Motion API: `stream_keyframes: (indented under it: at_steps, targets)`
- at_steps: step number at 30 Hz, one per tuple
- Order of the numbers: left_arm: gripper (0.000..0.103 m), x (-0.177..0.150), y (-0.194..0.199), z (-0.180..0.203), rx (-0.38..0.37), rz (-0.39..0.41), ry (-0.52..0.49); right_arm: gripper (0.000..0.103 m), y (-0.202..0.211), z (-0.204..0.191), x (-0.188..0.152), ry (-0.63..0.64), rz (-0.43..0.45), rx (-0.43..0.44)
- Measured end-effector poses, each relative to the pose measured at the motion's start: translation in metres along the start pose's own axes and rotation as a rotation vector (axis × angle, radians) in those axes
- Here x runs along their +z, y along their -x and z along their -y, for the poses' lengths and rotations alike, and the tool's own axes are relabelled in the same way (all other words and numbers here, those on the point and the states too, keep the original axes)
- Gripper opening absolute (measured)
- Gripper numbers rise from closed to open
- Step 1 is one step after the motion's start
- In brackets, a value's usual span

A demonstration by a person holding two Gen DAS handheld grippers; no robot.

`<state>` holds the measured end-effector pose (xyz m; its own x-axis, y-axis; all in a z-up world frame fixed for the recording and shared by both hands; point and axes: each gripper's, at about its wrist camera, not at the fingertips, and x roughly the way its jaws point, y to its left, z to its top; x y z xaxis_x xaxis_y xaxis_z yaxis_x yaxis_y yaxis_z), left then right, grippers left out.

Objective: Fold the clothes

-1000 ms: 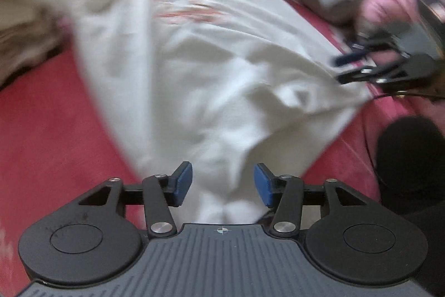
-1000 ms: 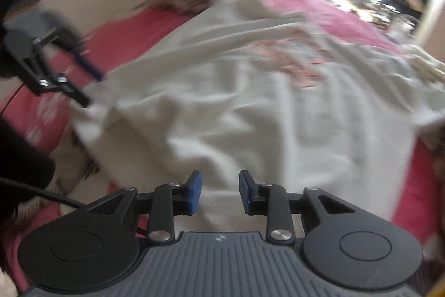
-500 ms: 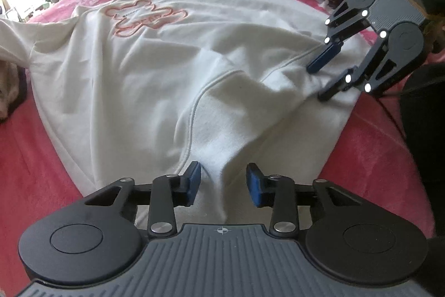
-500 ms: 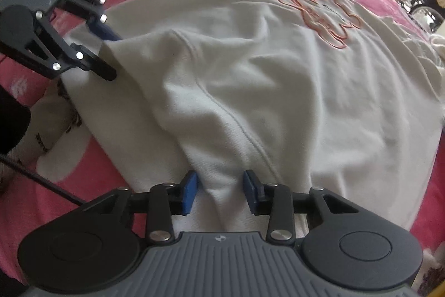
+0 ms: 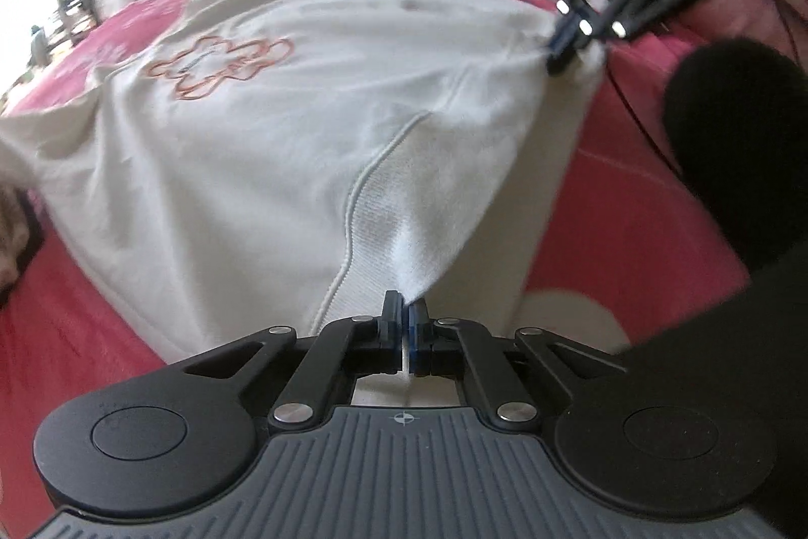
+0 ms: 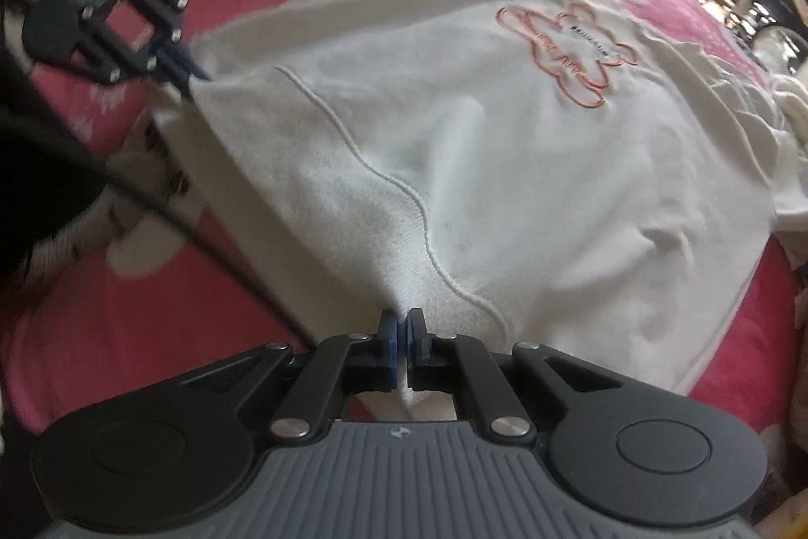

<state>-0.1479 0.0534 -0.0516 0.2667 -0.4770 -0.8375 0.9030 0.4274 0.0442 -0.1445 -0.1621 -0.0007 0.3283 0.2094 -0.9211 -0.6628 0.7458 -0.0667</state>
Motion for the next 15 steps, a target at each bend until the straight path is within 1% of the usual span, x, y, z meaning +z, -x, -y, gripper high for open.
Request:
stream_keyframes:
  at_steps: [5, 10, 13, 15]
  targets:
    - [0.000, -0.002, -0.007, 0.000, -0.047, -0.032, -0.031, 0.004, -0.016, 0.005, 0.004, 0.028, -0.055, 0.032]
    - [0.000, -0.009, -0.019, -0.008, -0.111, -0.093, 0.020, 0.004, -0.038, 0.009, 0.006, 0.033, -0.114, 0.067]
    - [0.000, -0.016, -0.022, -0.006, -0.139, -0.128, 0.042, 0.004, -0.044, 0.015, 0.008, 0.005, -0.125, 0.088]
    - [0.000, -0.021, -0.024, -0.004, -0.157, -0.152, 0.057, 0.007, -0.043, 0.019, 0.011, -0.023, -0.134, 0.105]
